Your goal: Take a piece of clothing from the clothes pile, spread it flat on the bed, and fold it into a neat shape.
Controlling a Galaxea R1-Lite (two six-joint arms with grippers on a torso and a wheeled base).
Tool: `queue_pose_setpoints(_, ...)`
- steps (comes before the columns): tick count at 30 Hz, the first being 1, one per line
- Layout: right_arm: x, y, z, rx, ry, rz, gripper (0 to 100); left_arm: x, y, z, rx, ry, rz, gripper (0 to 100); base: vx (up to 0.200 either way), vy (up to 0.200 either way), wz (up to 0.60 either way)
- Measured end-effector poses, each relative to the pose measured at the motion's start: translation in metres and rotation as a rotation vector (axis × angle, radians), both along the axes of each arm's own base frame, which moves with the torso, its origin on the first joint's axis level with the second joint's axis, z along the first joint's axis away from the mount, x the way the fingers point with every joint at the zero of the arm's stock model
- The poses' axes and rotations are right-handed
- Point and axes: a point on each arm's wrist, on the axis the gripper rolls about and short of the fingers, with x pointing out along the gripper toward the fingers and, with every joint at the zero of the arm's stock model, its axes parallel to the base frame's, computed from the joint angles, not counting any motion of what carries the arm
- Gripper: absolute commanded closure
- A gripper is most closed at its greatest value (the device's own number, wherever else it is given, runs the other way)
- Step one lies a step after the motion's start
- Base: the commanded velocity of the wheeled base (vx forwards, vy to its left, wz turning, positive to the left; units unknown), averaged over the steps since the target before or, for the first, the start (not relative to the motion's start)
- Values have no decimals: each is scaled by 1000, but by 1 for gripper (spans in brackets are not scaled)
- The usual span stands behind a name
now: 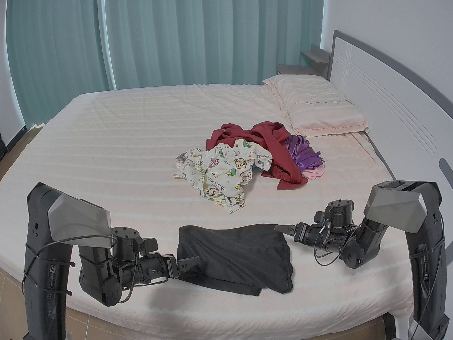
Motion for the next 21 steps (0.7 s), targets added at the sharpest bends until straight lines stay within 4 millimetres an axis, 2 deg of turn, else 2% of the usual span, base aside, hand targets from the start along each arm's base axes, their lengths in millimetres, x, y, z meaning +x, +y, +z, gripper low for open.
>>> queue_pose_setpoints(6,3,0,1,27,17,5,0,-6,-6,-15,17,11,-47,0,0,0,0)
queue_pose_setpoints(11,4,0,-1,32,27,14,0,-6,-9,-20,-1,26,-85,0,0,0,0)
queue_pose_setpoints(12,4,0,-1,33,27,14,0,-6,-9,-20,-4,28,-91,100,0,0,0)
queue_pose_setpoints(15,5,1,-2,33,28,18,0,-7,-10,-22,-5,34,-92,100,0,0,0)
queue_pose_setpoints(16,5,2,-2,34,29,19,100,-7,-9,-22,-4,37,-92,100,0,0,0)
queue_pose_setpoints(21,6,3,-2,41,30,34,100,-13,-8,-23,2,52,-95,100,0,0,0)
